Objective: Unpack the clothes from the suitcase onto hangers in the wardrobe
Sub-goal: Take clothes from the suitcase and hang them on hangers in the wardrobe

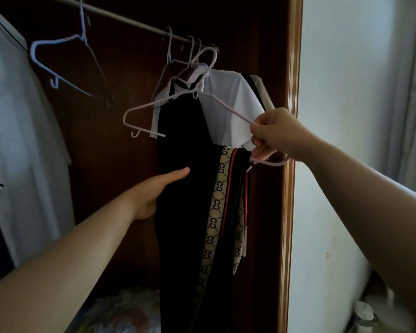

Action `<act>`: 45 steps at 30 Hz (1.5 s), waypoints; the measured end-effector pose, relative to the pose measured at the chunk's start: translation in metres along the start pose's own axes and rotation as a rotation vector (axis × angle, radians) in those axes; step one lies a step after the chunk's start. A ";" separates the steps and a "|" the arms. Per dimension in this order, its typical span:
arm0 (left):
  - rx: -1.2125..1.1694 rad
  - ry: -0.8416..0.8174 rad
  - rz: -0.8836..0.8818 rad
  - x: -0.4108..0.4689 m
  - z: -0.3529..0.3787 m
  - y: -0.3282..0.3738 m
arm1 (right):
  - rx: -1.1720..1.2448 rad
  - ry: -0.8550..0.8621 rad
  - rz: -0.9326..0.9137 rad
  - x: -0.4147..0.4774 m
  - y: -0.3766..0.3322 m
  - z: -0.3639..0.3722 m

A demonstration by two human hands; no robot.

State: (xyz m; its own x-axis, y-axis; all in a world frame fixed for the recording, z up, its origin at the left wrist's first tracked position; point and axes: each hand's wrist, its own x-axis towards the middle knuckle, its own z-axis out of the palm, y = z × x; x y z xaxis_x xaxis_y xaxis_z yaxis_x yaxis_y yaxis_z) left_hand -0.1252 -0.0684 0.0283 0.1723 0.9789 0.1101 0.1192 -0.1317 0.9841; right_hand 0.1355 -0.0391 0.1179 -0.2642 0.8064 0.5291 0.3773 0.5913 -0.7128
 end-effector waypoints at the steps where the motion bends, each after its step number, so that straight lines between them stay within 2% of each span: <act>1: 0.028 -0.027 -0.043 -0.001 0.003 -0.002 | 0.002 0.001 0.007 -0.001 0.002 0.000; 3: 0.017 -0.023 -0.048 -0.001 0.005 -0.003 | 0.002 0.008 0.020 0.000 0.005 0.000; 7: -0.126 0.023 0.095 0.007 0.003 0.014 | 0.008 0.025 0.007 0.002 0.003 -0.003; 12: -0.186 0.148 0.178 0.025 -0.004 0.066 | -0.068 -0.062 -0.027 0.001 -0.001 -0.002; 14: -0.085 0.194 0.155 0.030 -0.006 0.080 | -0.074 -0.070 -0.045 0.002 -0.004 0.002; 16: 0.104 0.317 0.146 0.034 -0.011 0.088 | -0.072 -0.061 -0.056 0.003 -0.006 0.005; 19: 0.586 0.517 0.187 0.044 -0.023 0.094 | -0.061 -0.050 -0.066 0.006 -0.012 0.008; 20: 0.669 0.588 0.230 0.045 -0.027 0.097 | -0.037 -0.047 -0.069 0.008 -0.015 0.008; 24: 0.574 0.839 0.345 0.048 -0.047 0.105 | 0.045 -0.078 -0.089 0.012 -0.027 0.009; 28: 0.667 1.010 0.439 0.051 -0.074 0.103 | 0.021 -0.073 -0.087 0.025 -0.039 0.012; 31: 0.617 0.981 0.382 0.055 -0.086 0.093 | -0.022 -0.062 -0.044 0.041 -0.051 0.019; 34: 0.466 0.757 0.225 0.066 -0.095 0.075 | -0.068 -0.066 -0.015 0.059 -0.064 0.029; 36: 0.336 0.676 0.182 0.074 -0.099 0.062 | -0.108 -0.061 -0.016 0.071 -0.074 0.038; 41: 0.279 0.661 0.107 0.090 -0.100 0.052 | -0.189 -0.007 -0.054 0.105 -0.103 0.051; 45: 0.234 0.675 0.159 0.106 -0.105 0.056 | -0.261 0.070 -0.096 0.137 -0.123 0.059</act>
State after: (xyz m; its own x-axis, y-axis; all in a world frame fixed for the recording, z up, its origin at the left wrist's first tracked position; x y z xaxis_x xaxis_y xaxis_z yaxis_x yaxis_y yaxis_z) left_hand -0.2029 0.0449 0.1098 -0.4261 0.8184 0.3855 0.3619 -0.2362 0.9018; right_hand 0.0005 -0.0008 0.2513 -0.2513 0.7388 0.6253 0.5716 0.6346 -0.5201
